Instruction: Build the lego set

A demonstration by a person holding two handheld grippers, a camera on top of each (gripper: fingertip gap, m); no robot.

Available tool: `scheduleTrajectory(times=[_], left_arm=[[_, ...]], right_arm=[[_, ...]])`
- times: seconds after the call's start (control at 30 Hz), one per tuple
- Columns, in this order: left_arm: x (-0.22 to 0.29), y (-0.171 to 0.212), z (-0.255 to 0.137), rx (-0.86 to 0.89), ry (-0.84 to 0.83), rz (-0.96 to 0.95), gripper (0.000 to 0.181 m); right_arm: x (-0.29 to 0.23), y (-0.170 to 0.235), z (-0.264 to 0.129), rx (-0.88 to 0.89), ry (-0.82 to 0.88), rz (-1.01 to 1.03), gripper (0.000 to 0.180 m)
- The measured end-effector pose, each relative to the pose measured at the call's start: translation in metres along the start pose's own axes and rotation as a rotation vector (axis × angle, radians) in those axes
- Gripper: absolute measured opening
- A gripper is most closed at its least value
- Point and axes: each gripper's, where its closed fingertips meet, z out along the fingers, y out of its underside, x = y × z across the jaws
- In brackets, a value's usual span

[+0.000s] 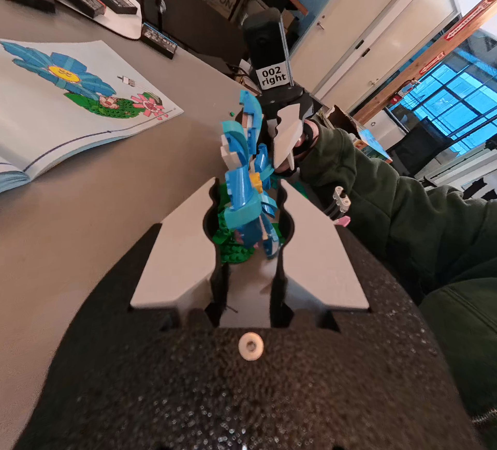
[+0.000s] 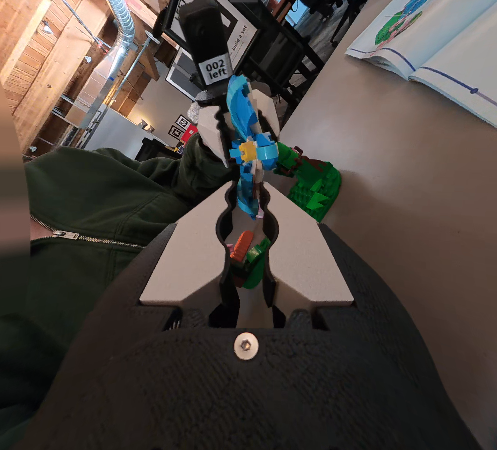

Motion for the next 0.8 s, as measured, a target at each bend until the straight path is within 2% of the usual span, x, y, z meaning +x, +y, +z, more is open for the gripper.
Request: scheduleTrajectory(times=[0.1, 0.37, 0.53, 0.8], left_arm=[[0.000, -0.004, -0.001, 0.030, 0.020, -0.001, 0.022], [0.000, -0.003, -0.003, 0.026, 0.053, -0.026, 0.021], [0.002, -0.003, -0.003, 0.005, 0.072, -0.037, 0.030], [-0.001, 0.005, -0.007, -0.031, 0.035, -0.059, 0.064]], right_arm=[[0.000, 0.000, 0.002, 0.005, -0.007, 0.005, 0.015], [-0.001, -0.002, 0.006, 0.057, -0.025, 0.056, 0.014], [-0.001, -0.002, 0.005, 0.076, -0.021, 0.068, 0.014], [0.001, 0.003, -0.004, 0.045, 0.016, 0.059, 0.014]])
